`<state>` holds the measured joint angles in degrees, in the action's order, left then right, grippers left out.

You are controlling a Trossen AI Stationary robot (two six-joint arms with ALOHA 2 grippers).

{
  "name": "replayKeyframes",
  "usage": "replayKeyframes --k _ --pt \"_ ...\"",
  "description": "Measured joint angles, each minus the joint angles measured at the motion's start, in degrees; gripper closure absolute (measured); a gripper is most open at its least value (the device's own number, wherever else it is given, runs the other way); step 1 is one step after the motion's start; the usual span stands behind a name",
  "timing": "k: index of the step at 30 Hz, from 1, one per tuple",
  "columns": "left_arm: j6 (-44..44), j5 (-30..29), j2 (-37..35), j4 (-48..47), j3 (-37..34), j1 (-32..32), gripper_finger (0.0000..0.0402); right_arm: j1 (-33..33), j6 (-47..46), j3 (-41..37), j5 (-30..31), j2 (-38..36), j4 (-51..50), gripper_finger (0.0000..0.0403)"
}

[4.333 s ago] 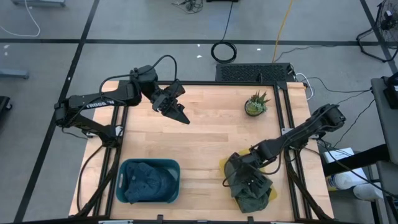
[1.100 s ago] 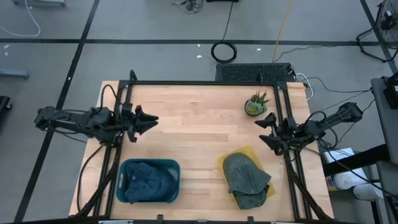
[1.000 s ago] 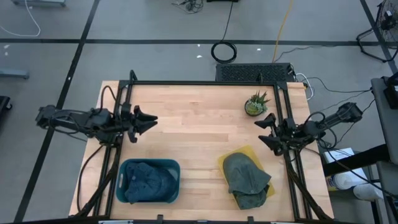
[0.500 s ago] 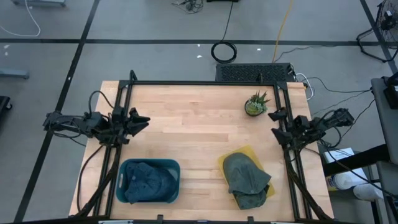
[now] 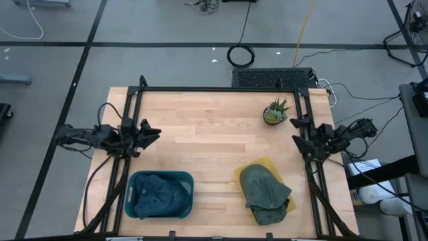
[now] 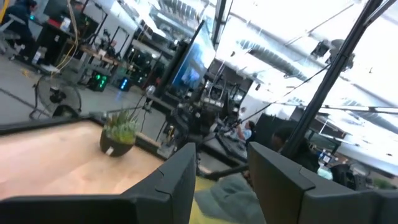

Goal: Pick & Place hat
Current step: Return to Home Position

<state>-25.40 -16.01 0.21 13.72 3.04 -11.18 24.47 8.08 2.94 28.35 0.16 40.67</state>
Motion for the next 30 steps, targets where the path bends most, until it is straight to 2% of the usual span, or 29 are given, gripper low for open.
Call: replayKeyframes --k 7,14,19,26,30 --pt "-2.3 1.8 0.1 -3.7 -1.5 0.0 0.0250 0.0 -2.0 -0.1 2.9 0.0 -7.5 0.0083" --pt "-7.0 4.3 0.1 -11.0 -2.3 0.0 0.0250 0.0 -14.2 -0.1 3.3 0.0 -23.1 0.0083" --pt "-6.1 6.8 0.0 -11.5 -2.2 0.6 0.0250 0.0 -23.2 -0.1 3.2 0.0 -34.1 0.0083" --pt "-6.4 11.6 0.1 -12.6 -2.2 2.8 0.0250 0.0 -28.2 -0.1 3.4 0.0 -40.2 0.0083" --pt "-6.6 13.7 0.1 -13.1 -2.2 4.2 0.0250 0.0 -27.1 -0.1 6.8 0.0 -41.2 0.0083"
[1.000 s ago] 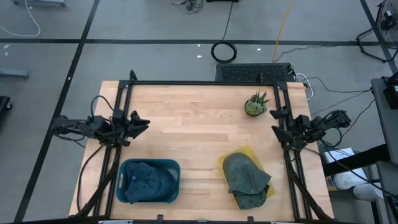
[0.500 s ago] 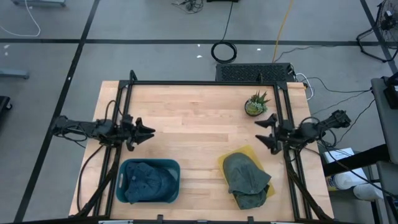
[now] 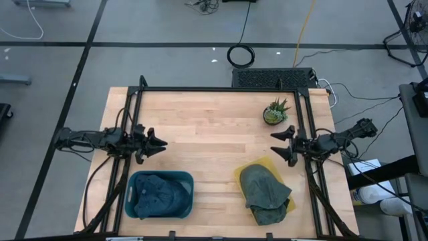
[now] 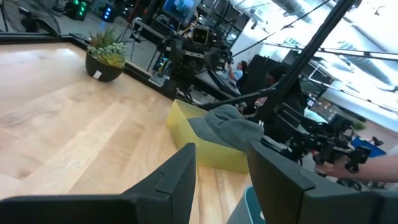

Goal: Pick & Place hat
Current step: Return to Home Position

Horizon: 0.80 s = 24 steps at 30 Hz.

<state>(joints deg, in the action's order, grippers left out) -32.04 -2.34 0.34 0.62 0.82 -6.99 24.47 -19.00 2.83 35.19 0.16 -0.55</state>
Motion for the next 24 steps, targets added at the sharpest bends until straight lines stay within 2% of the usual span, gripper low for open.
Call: replayKeyframes --k 9,13,21,24 --pt "0.5 0.8 0.0 -0.3 0.0 2.4 0.0250 0.0 1.7 0.0 8.2 0.0 -0.9 0.0083" --pt "1.8 0.8 0.0 0.5 -0.1 2.5 0.0250 0.0 2.3 0.0 8.4 0.1 0.4 0.0083" --pt "1.8 0.7 0.0 3.1 -0.2 2.5 0.0250 0.0 2.4 0.0 8.3 0.1 11.2 0.0083" --pt "1.8 0.7 0.0 3.2 -0.2 2.5 0.0250 0.0 2.4 0.0 8.3 0.1 12.4 0.0083"
